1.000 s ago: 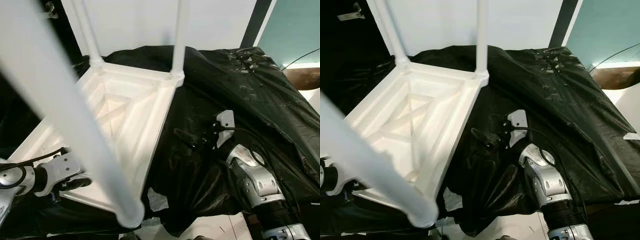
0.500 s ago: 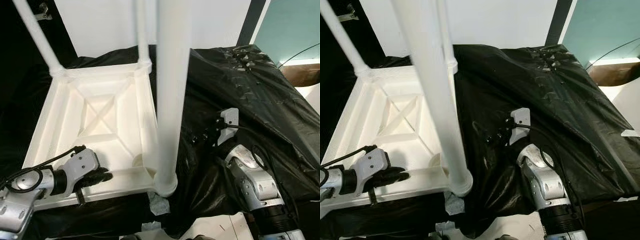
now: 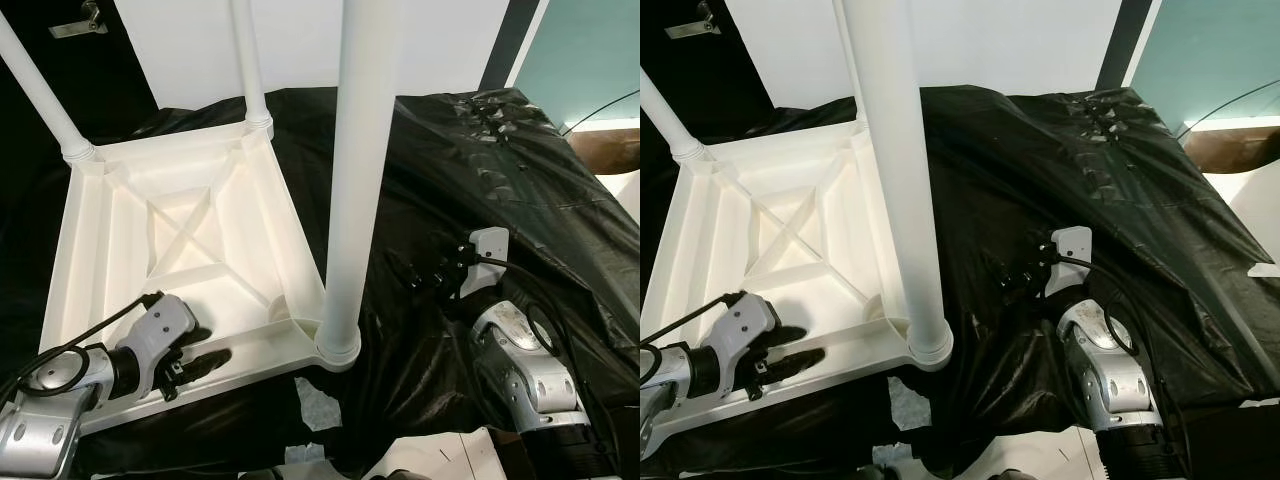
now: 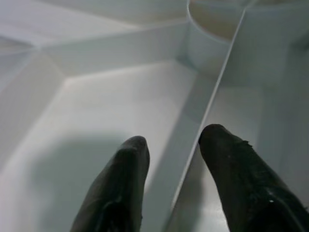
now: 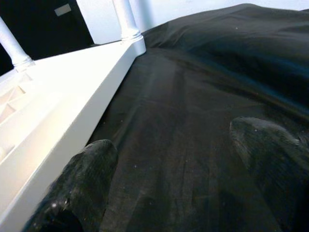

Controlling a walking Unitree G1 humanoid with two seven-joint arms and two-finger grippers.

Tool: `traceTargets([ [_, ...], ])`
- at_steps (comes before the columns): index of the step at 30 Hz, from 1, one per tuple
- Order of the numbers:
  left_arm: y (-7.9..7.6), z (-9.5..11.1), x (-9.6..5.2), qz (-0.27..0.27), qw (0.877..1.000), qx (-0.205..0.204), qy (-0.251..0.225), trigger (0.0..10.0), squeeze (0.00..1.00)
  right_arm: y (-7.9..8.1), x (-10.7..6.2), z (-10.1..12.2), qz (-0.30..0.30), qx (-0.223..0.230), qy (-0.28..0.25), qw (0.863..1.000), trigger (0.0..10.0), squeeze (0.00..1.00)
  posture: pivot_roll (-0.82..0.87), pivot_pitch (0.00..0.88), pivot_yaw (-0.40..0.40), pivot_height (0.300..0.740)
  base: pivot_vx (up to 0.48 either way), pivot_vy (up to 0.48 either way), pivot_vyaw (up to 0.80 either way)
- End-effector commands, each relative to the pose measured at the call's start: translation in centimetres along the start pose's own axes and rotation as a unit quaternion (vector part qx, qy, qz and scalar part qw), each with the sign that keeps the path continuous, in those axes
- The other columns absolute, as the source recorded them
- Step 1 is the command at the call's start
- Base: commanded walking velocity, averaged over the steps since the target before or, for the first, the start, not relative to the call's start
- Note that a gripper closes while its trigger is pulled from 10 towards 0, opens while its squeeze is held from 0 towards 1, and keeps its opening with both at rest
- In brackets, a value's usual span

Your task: Building children table

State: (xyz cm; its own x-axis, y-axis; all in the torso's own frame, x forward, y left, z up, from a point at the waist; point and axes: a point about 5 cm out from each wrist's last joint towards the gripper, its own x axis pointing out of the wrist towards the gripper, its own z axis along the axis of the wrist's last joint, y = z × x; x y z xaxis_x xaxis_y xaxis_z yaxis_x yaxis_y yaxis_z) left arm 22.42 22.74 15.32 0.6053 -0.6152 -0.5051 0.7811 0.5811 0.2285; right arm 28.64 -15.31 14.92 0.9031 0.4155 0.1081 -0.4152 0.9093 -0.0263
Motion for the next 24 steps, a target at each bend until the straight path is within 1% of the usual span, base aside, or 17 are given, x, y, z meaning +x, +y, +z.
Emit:
traceTargets([
  [1,1.4,0.1,-0.6,0.162,0.987,-0.008,-0.011,10.0,0.0,-0.1,-0.3,0.0,-0.006,-0.001,-0.002,1.0,10.0,0.0,0.13,0.12,-0.001,0.74,0.0,0.0,0.0],
  [2,1.5,1.8,-2.3,0.156,0.982,-0.047,-0.099,10.0,0.0,-0.1,-0.4,-0.1,-0.009,0.0,-0.001,1.0,10.0,0.0,0.13,0.122,0.004,0.74,0.0,0.0,0.0],
  [3,1.5,2.3,-3.0,0.153,0.979,-0.058,-0.125,10.0,0.0,-0.2,-0.4,-0.1,-0.01,0.0,-0.001,1.0,10.0,0.0,0.13,0.122,0.004,0.74,0.0,0.0,0.0],
  [4,1.5,2.3,-3.0,0.153,0.979,-0.058,-0.125,10.0,0.0,-0.2,-0.4,-0.1,-0.01,0.0,-0.001,1.0,10.0,0.0,0.13,0.122,0.004,0.74,0.0,0.0,0.0],
  [7,1.1,2.9,-4.3,0.154,0.973,-0.067,-0.159,10.0,0.0,-0.1,-0.4,-0.2,-0.012,0.0,0.0,1.0,10.0,0.0,0.13,0.124,0.009,0.74,0.0,0.0,0.0],
  [10,0.8,3.1,-4.7,0.156,0.97,-0.071,-0.173,10.0,0.0,-0.1,-0.5,-0.2,-0.013,0.0,0.0,1.0,10.0,0.0,0.14,0.124,0.009,0.74,0.0,0.0,0.0],
  [11,-0.2,3.3,-5.4,0.153,0.964,-0.084,-0.202,10.0,0.0,0.0,-0.5,-0.2,-0.014,0.002,0.0,1.0,10.0,0.0,0.14,0.124,0.011,0.74,0.0,0.0,0.0],
  [12,-0.2,3.3,-5.4,0.153,0.964,-0.084,-0.202,10.0,0.0,0.0,-0.5,-0.2,-0.014,0.002,0.0,1.0,10.0,0.0,0.14,0.124,0.011,0.74,0.0,0.0,0.0],
  [14,-1.0,3.2,-5.7,0.148,0.962,-0.09,-0.21,10.0,0.0,0.0,-0.4,-0.2,-0.013,0.003,0.0,1.0,10.0,0.0,0.14,0.122,0.009,0.74,0.0,0.0,0.0],
  [15,-1.0,3.2,-5.7,0.148,0.962,-0.09,-0.21,10.0,0.0,0.0,-0.4,-0.2,-0.013,0.003,0.0,1.0,10.0,0.0,0.14,0.122,0.009,0.74,0.0,0.0,0.0],
  [16,-1.6,3.1,-5.8,0.142,0.962,-0.094,-0.211,10.0,0.0,0.1,-0.4,-0.3,-0.012,0.003,0.0,1.0,10.0,0.0,0.14,0.121,0.007,0.74,0.0,0.0,0.0],
  [17,-1.6,3.1,-5.8,0.142,0.962,-0.094,-0.211,10.0,0.0,0.1,-0.4,-0.3,-0.012,0.003,0.0,1.0,10.0,0.0,0.14,0.121,0.007,0.74,0.0,0.0,0.0],
  [19,-3.4,3.1,-6.3,0.108,0.964,-0.107,-0.217,10.0,0.0,0.1,-0.4,-0.3,-0.01,0.002,0.001,1.0,10.0,0.0,0.14,0.114,0.007,0.74,0.0,0.0,0.0],
  [20,-3.4,3.1,-6.3,0.108,0.964,-0.107,-0.217,10.0,0.0,0.1,-0.4,-0.3,-0.01,0.002,0.001,1.0,10.0,0.0,0.14,0.114,0.007,0.74,0.0,0.0,0.0],
  [21,-4.1,3.2,-6.6,0.095,0.965,-0.109,-0.22,10.0,0.0,0.1,-0.4,-0.3,-0.009,0.002,0.002,1.0,10.0,0.0,0.14,0.114,0.007,0.74,0.0,0.0,0.0],
  [23,-4.1,3.2,-6.6,0.095,0.965,-0.109,-0.22,10.0,0.0,0.1,-0.4,-0.3,-0.009,0.002,0.002,1.0,10.0,0.0,0.14,0.114,0.007,0.74,0.0,0.0,0.0],
  [24,-4.8,3.2,-6.7,0.079,0.965,-0.119,-0.221,10.0,0.0,0.1,-0.4,-0.3,-0.008,0.001,0.002,1.0,10.0,0.0,0.14,0.112,0.006,0.74,0.0,0.0,0.0],
])
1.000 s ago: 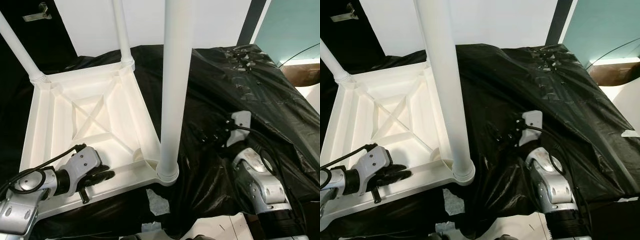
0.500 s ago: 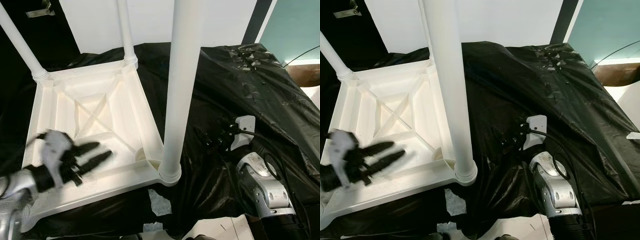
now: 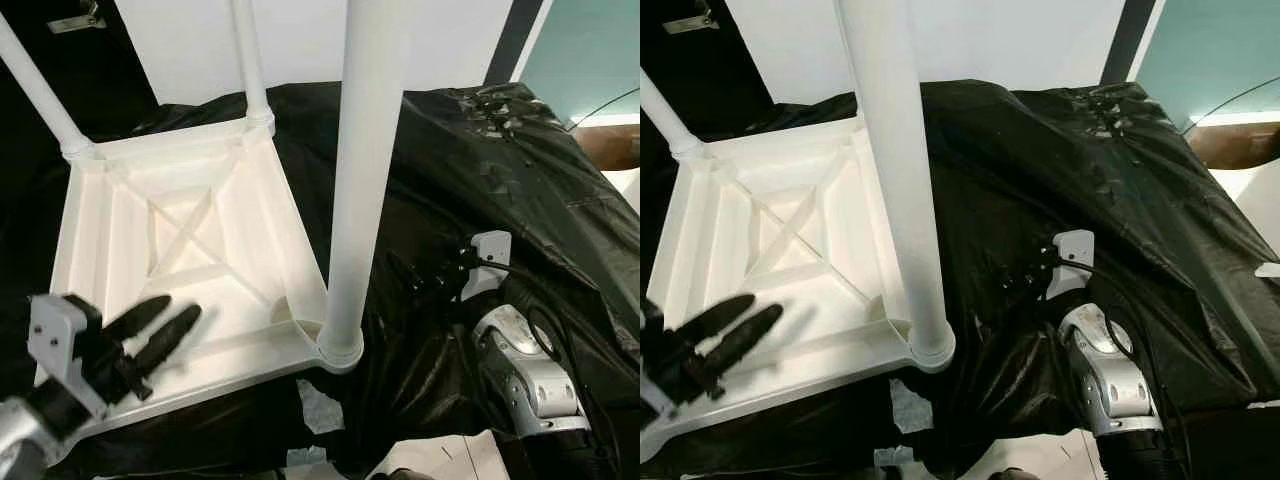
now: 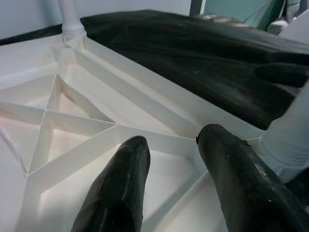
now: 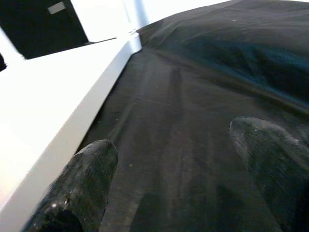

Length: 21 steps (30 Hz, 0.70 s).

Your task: Building children table

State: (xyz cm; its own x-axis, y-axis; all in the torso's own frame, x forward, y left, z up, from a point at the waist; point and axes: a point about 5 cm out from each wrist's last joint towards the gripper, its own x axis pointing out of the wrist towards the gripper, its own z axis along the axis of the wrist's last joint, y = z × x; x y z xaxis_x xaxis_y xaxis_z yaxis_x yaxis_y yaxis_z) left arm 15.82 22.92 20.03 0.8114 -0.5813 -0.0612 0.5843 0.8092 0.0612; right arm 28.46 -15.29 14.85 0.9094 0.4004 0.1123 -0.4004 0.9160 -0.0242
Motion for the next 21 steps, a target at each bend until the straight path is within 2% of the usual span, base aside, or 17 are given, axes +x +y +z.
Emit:
traceTargets([
  [1,-0.9,0.3,-0.3,-0.041,0.999,-0.004,-0.001,10.0,0.0,0.0,-0.2,-0.3,0.0,0.001,0.004,1.0,10.0,0.0,0.14,0.112,0.006,0.74,0.0,0.0,0.0],
  [3,-2.6,-0.1,-0.5,-0.069,0.997,-0.02,0.012,10.0,0.0,-0.3,-0.4,-0.2,0.004,-0.001,0.004,1.0,10.0,0.0,0.14,0.103,0.005,0.74,0.0,0.0,0.0],
  [6,-3.4,-0.4,-0.4,-0.079,0.996,-0.029,0.02,10.0,0.0,-0.3,-0.6,-0.2,0.009,-0.001,0.005,1.0,10.0,0.0,0.14,0.1,0.005,0.74,0.0,0.0,0.0],
  [9,-5.3,-1.3,0.6,-0.084,0.995,-0.042,0.035,10.0,0.0,0.0,-1.9,0.0,0.034,0.004,0.005,0.999,10.0,0.0,0.14,0.099,0.004,0.74,0.0,0.0,0.0],
  [13,-5.8,-1.7,1.1,-0.073,0.996,-0.044,0.041,10.0,0.0,0.4,-2.5,0.0,0.054,0.01,0.009,0.998,10.0,0.0,0.14,0.097,0.002,0.74,0.0,0.0,0.0],
  [16,-5.3,-2.3,1.6,-0.031,0.998,-0.034,0.047,10.0,0.0,0.6,-3.0,0.1,0.08,0.014,0.013,0.997,10.0,0.0,0.14,0.095,-0.001,0.74,0.0,0.0,0.0],
  [18,-5.3,-2.3,1.6,-0.031,0.998,-0.034,0.047,10.0,0.0,0.6,-3.0,0.1,0.08,0.014,0.013,0.997,10.0,0.0,0.14,0.095,-0.001,0.74,0.0,0.0,0.0],
  [19,-4.6,-2.8,2.1,0.012,0.998,-0.012,0.056,10.0,0.0,0.7,-3.6,0.2,0.112,0.009,0.023,0.993,10.0,0.0,0.14,0.094,-0.002,0.74,0.0,0.0,0.0],
  [20,-4.6,-2.8,2.1,0.012,0.998,-0.012,0.056,10.0,0.0,0.7,-3.6,0.2,0.112,0.009,0.023,0.993,10.0,0.0,0.14,0.094,-0.002,0.74,0.0,0.0,0.0],
  [21,-4.1,-3.2,2.0,0.039,0.997,0.007,0.069,10.0,0.0,0.6,-4.3,0.1,0.142,0.003,0.039,0.989,10.0,0.0,0.14,0.094,-0.002,0.74,0.0,0.0,0.0],
])
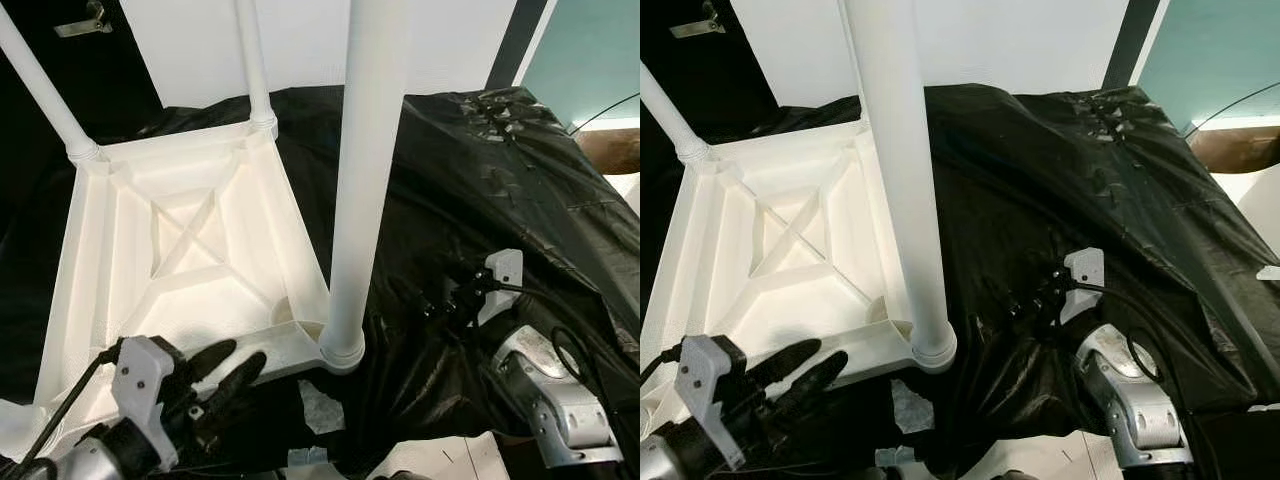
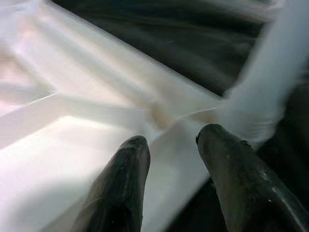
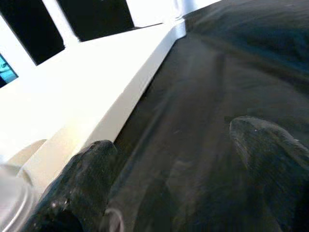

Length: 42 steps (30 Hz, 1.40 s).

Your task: Building children table

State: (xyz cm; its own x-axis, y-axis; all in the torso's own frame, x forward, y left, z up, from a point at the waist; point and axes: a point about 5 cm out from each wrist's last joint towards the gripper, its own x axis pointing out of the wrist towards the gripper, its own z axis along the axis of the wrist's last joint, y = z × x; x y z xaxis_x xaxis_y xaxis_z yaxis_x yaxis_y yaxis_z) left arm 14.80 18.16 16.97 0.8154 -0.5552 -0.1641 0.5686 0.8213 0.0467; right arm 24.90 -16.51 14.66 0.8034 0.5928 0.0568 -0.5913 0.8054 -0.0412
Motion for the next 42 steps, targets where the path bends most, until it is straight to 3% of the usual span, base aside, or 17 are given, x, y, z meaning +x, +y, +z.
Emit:
traceTargets([
  [1,0.6,-0.6,0.0,0.031,0.999,0.014,0.016,10.0,0.0,0.4,-0.4,-0.2,0.032,0.003,0.014,0.999,10.0,0.0,0.14,0.094,-0.002,0.74,0.0,0.0,0.0],
  [7,1.5,-0.8,-0.2,0.077,0.996,0.035,0.019,10.0,0.0,0.9,-1.4,-0.3,0.096,0.012,0.044,0.994,10.0,0.0,0.13,0.088,-0.009,0.74,0.0,0.0,0.0],
  [9,2.2,-0.9,-0.1,0.115,0.992,0.049,0.019,10.0,0.0,1.7,-1.9,-0.1,0.172,0.025,0.073,0.982,10.0,0.0,0.13,0.084,-0.013,0.74,0.0,0.0,0.0],
  [10,2.2,-0.9,-0.1,0.115,0.992,0.049,0.019,10.0,0.0,1.7,-1.9,-0.1,0.172,0.025,0.073,0.982,10.0,0.0,0.13,0.084,-0.013,0.74,0.0,0.0,0.0],
  [12,2.4,-0.7,0.5,0.14,0.989,0.054,0.009,10.0,0.0,2.5,-1.8,0.1,0.236,0.028,0.088,0.967,10.0,0.0,0.14,0.084,-0.016,0.74,0.0,0.0,0.0],
  [16,1.9,-0.7,1.1,0.136,0.989,0.052,0.007,10.0,0.0,3.1,-0.9,0.3,0.27,0.021,0.085,0.959,10.0,0.0,0.15,0.082,-0.026,0.74,0.0,0.0,0.0],
  [23,1.7,-0.8,1.5,0.127,0.99,0.061,0.005,10.0,0.0,3.5,-0.2,0.3,0.293,0.019,0.082,0.952,10.0,0.0,0.16,0.082,-0.028,0.74,0.0,0.0,0.0],
  [27,1.3,-0.8,2.2,0.101,0.992,0.075,0.001,10.0,0.0,3.7,1.2,0.3,0.324,0.002,0.077,0.943,10.0,0.0,0.16,0.084,-0.032,0.74,0.0,0.0,0.0],
  [39,1.2,-1.1,3.9,0.066,0.994,0.089,0.0,10.0,0.0,4.2,4.1,-0.2,0.347,-0.038,0.058,0.935,10.0,0.0,0.15,0.081,-0.028,0.74,0.0,0.0,0.0],
  [40,1.2,-1.1,4.1,0.063,0.994,0.092,0.0,10.0,0.0,4.0,4.5,-0.3,0.343,-0.044,0.056,0.937,8.1,0.0,0.15,0.081,-0.028,0.74,0.0,0.0,0.0],
  [41,1.2,-1.1,4.1,0.063,0.994,0.092,0.0,10.0,0.0,4.0,4.5,-0.3,0.343,-0.044,0.056,0.937,8.1,0.0,0.15,0.081,-0.028,0.74,0.0,0.0,0.0],
  [42,1.2,-1.2,4.3,0.058,0.994,0.094,0.001,10.0,0.0,3.6,4.9,-0.3,0.336,-0.049,0.054,0.939,1.1,0.0,0.14,0.077,-0.026,0.74,0.0,0.0,0.0],
])
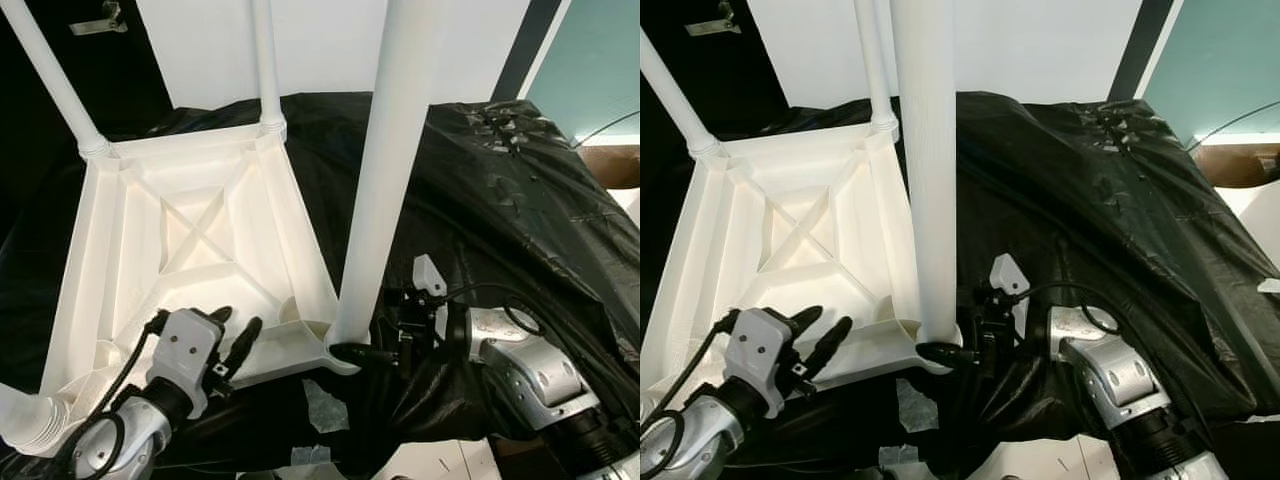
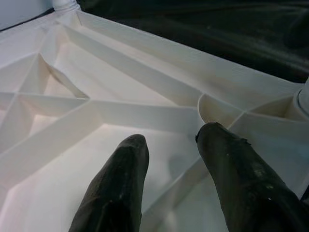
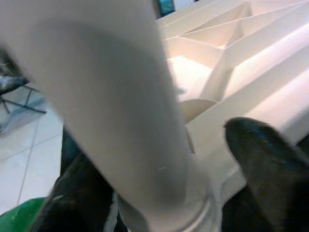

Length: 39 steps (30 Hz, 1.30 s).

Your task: Building children table

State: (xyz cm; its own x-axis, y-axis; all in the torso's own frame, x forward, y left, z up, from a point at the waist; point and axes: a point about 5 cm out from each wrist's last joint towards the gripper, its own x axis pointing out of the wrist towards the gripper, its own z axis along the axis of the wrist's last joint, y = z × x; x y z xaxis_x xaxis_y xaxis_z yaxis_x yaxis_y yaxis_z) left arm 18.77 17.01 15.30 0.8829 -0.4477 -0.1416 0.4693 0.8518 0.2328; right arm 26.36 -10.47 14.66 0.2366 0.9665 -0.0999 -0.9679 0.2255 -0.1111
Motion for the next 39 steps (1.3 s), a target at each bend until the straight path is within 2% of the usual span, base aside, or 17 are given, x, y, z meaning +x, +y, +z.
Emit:
traceTargets([
  [1,-0.1,-0.1,0.3,-0.011,1.0,0.011,0.002,10.0,0.0,-0.8,-0.1,-0.4,-0.016,-0.008,0.01,1.0,1.3,0.0,0.14,0.077,-0.026,0.74,0.0,0.0,0.0],
  [2,-0.1,-0.1,0.3,-0.011,1.0,0.011,0.002,10.0,0.0,-0.8,-0.1,-0.4,-0.016,-0.008,0.01,1.0,1.3,0.0,0.14,0.077,-0.026,0.74,0.0,0.0,0.0],
  [3,-0.2,-0.2,0.4,-0.015,1.0,0.011,0.002,10.0,0.0,-1.3,-0.1,-0.5,-0.023,-0.01,0.012,1.0,0.0,0.0,0.14,0.077,-0.026,0.74,0.0,0.0,0.0],
  [15,-1.5,0.0,1.4,-0.034,0.999,-0.014,-0.009,10.0,0.0,-2.8,-1.2,-0.8,-0.132,0.005,0.002,0.991,0.0,0.0,0.13,0.08,-0.022,0.74,0.0,0.0,0.0],
  [16,-2.4,0.0,1.9,-0.042,0.999,-0.025,-0.013,10.0,0.0,-2.6,-1.0,-1.2,-0.208,0.012,0.01,0.978,0.0,0.0,0.12,0.086,-0.016,0.74,0.0,0.0,0.0],
  [17,-2.4,0.0,1.9,-0.042,0.999,-0.025,-0.013,10.0,0.0,-2.6,-1.0,-1.2,-0.208,0.012,0.01,0.978,0.0,0.0,0.12,0.086,-0.016,0.74,0.0,0.0,0.0],
  [19,-2.9,0.1,2.4,-0.044,0.998,-0.034,-0.017,10.0,0.0,-2.6,-0.8,-1.8,-0.282,0.014,0.015,0.959,0.0,0.0,0.11,0.089,-0.008,0.74,0.0,0.0,0.0],
  [21,-3.1,0.1,2.7,-0.044,0.998,-0.037,-0.02,10.0,0.0,-2.7,-0.7,-2.0,-0.307,0.017,0.015,0.951,0.0,0.0,0.11,0.089,-0.008,0.74,0.0,0.0,0.0],
  [24,-3.1,0.1,2.7,-0.044,0.998,-0.037,-0.02,10.0,0.0,-2.7,-0.7,-2.0,-0.307,0.017,0.015,0.951,0.0,0.0,0.11,0.089,-0.008,0.74,0.0,0.0,0.0],
  [25,-3.3,0.3,3.4,-0.044,0.998,-0.044,-0.024,10.0,0.0,-2.9,0.1,-2.6,-0.391,0.035,0.012,0.92,0.0,0.0,0.1,0.092,0.003,0.74,0.0,0.0,0.0],
  [27,-3.3,0.3,3.4,-0.044,0.998,-0.044,-0.024,10.0,0.0,-2.9,0.1,-2.6,-0.391,0.035,0.012,0.92,0.0,0.0,0.1,0.092,0.003,0.74,0.0,0.0,0.0],
  [28,-3.3,0.4,3.6,-0.044,0.998,-0.046,-0.026,10.0,0.0,-3.0,0.4,-2.8,-0.413,0.042,0.011,0.91,0.0,0.0,0.1,0.092,0.003,0.74,0.0,0.0,0.0],
  [29,-3.3,0.4,3.9,-0.042,0.998,-0.047,-0.027,10.0,0.0,-3.1,0.7,-2.7,-0.445,0.042,0.009,0.895,2.5,0.0,0.1,0.092,0.007,0.74,0.0,0.0,0.0],
  [31,-3.3,0.4,3.9,-0.042,0.998,-0.047,-0.027,10.0,0.0,-3.1,0.7,-2.7,-0.445,0.042,0.009,0.895,2.5,0.0,0.1,0.092,0.007,0.74,0.0,0.0,0.0],
  [32,-3.3,0.4,4.1,-0.041,0.998,-0.047,-0.028,10.0,0.0,-3.2,0.8,-2.6,-0.462,0.041,0.008,0.886,2.5,0.0,0.1,0.092,0.007,0.74,0.0,0.0,0.0],
  [33,-3.3,0.4,4.2,-0.04,0.998,-0.049,-0.028,10.0,0.0,-3.2,1.0,-2.4,-0.472,0.044,0.003,0.88,10.0,0.0,0.1,0.092,0.007,0.74,0.0,0.0,0.0],
  [39,-3.2,0.4,4.4,-0.037,0.998,-0.05,-0.029,10.0,0.0,-3.0,1.2,-2.2,-0.474,0.05,-0.009,0.879,10.0,0.0,0.09,0.091,0.003,0.74,0.0,0.0,0.0],
])
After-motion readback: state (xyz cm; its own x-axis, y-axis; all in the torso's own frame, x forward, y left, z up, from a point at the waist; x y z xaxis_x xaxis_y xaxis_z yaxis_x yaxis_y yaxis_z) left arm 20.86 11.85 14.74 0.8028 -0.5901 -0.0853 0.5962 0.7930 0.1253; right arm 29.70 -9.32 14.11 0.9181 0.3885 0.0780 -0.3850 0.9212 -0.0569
